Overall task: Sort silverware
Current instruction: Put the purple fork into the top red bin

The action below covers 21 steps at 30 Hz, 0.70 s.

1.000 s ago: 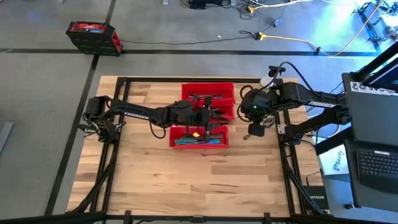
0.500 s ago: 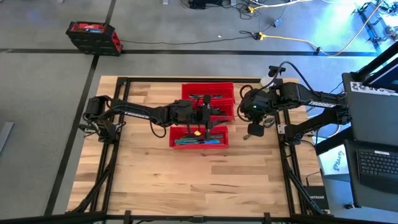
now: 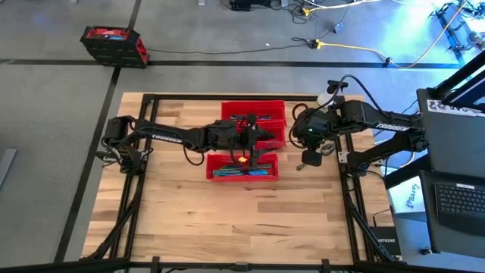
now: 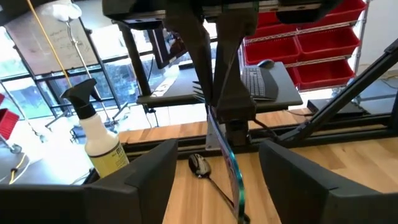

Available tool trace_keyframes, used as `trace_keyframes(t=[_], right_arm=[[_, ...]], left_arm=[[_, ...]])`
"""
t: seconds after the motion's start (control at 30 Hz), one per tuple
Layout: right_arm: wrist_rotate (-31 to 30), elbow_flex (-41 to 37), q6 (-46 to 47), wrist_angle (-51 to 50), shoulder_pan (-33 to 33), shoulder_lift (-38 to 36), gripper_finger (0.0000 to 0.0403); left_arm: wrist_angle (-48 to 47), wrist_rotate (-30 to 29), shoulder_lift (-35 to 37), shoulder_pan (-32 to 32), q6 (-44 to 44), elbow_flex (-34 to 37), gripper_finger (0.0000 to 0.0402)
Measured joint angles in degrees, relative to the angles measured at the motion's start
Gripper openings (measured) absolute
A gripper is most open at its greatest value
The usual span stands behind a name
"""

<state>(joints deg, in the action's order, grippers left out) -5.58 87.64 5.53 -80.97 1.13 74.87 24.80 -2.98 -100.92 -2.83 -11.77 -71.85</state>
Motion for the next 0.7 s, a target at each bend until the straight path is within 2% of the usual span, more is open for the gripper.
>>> trace_keyframes(t=[0.13,0.23,0.33,0.57,0.7], right_arm=[[0.0,0.0,-0.2,0.0,0.0,0.0,0.0],[0.0,0.0,-0.3,0.0,0.0,0.0,0.0],[0.0,0.0,-0.3,0.0,0.0,0.0,0.0],[0.0,0.0,-0.4,0.1,0.0,0.0,0.0],[0.0,0.0,-0.4,0.0,0.0,0.0,0.0]], left_arm=[[-0.3,-0.5,0.0,0.0,-0.4,0.0,0.0212],[-0.3,-0.6,0.0,0.0,-0.3,0.0,0.0192],[-1.2,-0.6,0.0,0.0,-0.3,0.0,0.0158],[-2.5,-0.6,0.0,0.0,-0.5,0.0,0.0048],[-1.8,-0.6,0.0,0.0,-0.3,0.0,0.001]])
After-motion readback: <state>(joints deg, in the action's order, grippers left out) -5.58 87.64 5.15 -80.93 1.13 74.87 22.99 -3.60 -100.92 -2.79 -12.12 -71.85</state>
